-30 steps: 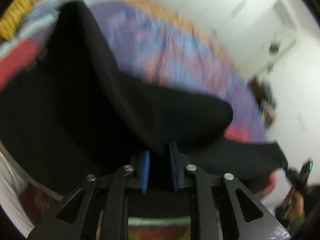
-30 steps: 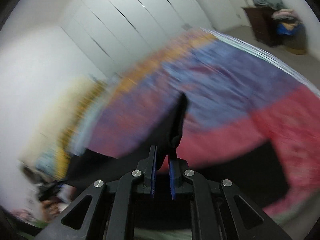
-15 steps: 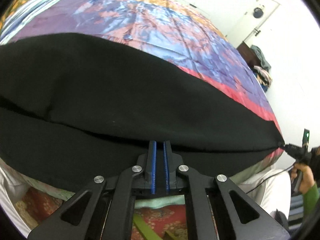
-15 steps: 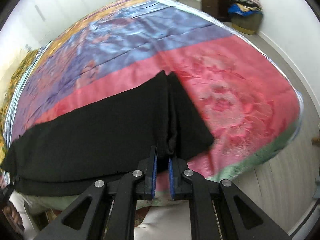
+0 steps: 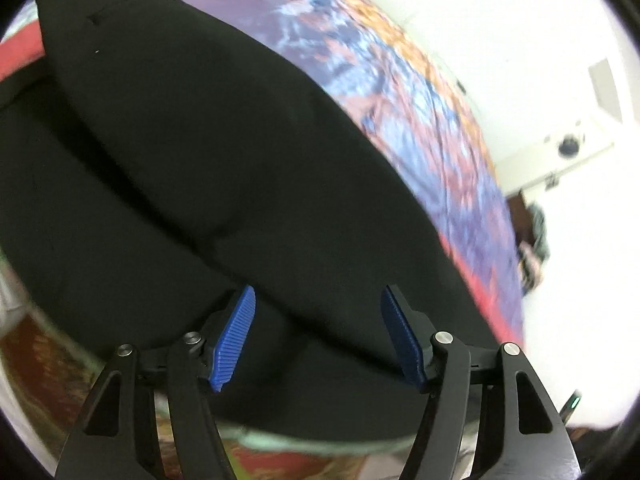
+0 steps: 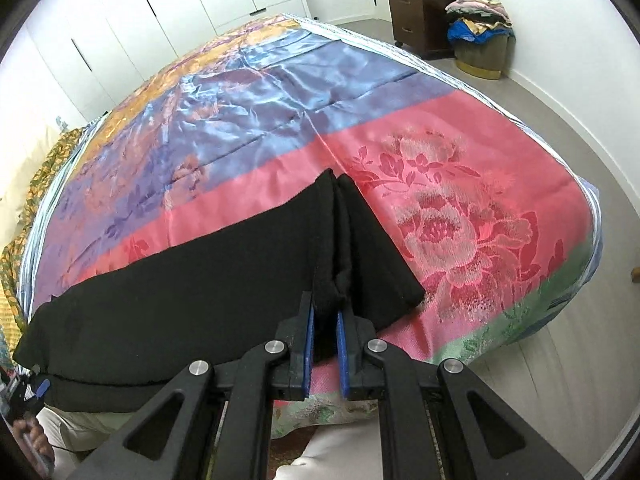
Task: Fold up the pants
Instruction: 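Lift the trousers with both grippers and fold the hem toward the waistband, then lower the folded trousers onto the quilt and open both grippers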
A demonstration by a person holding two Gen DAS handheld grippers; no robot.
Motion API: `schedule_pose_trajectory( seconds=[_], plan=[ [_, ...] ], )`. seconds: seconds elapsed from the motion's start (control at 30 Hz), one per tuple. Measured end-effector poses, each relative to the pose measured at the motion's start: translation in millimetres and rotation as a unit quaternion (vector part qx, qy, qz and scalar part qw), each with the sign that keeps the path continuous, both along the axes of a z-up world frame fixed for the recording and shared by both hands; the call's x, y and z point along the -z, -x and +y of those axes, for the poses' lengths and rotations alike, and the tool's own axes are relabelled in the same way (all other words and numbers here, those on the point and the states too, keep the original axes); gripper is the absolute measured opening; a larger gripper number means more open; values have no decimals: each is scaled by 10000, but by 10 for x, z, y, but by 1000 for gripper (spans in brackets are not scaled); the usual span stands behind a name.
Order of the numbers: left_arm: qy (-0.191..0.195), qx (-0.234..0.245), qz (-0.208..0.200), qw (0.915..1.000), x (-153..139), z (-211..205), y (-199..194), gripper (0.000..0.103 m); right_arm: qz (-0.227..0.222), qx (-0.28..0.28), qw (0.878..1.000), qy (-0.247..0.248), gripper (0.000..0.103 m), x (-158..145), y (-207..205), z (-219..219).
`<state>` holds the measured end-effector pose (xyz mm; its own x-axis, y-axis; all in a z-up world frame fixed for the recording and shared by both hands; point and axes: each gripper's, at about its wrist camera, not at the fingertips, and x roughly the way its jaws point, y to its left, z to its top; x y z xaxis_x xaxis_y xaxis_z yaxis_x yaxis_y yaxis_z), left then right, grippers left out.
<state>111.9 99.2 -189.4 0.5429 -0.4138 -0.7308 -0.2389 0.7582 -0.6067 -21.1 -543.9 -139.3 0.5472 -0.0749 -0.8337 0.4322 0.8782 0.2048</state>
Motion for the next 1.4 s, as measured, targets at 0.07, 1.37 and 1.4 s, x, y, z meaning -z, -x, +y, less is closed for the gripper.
schedule_pose_trajectory(
  seconds=[0.07, 1.37, 1.4],
  plan=[
    [49, -74, -61, 9999, 29, 51, -141, 66, -60, -19, 10000, 0, 10, -18, -2, 6],
    [-417, -289, 616, 9968, -67, 736, 588, 12, 78, -29, 9999, -133, 10, 15, -25, -183],
    [-498, -259, 581, 9967, -95, 695, 563, 12, 98, -23, 9999, -136, 10, 26, -15, -189]
  ],
)
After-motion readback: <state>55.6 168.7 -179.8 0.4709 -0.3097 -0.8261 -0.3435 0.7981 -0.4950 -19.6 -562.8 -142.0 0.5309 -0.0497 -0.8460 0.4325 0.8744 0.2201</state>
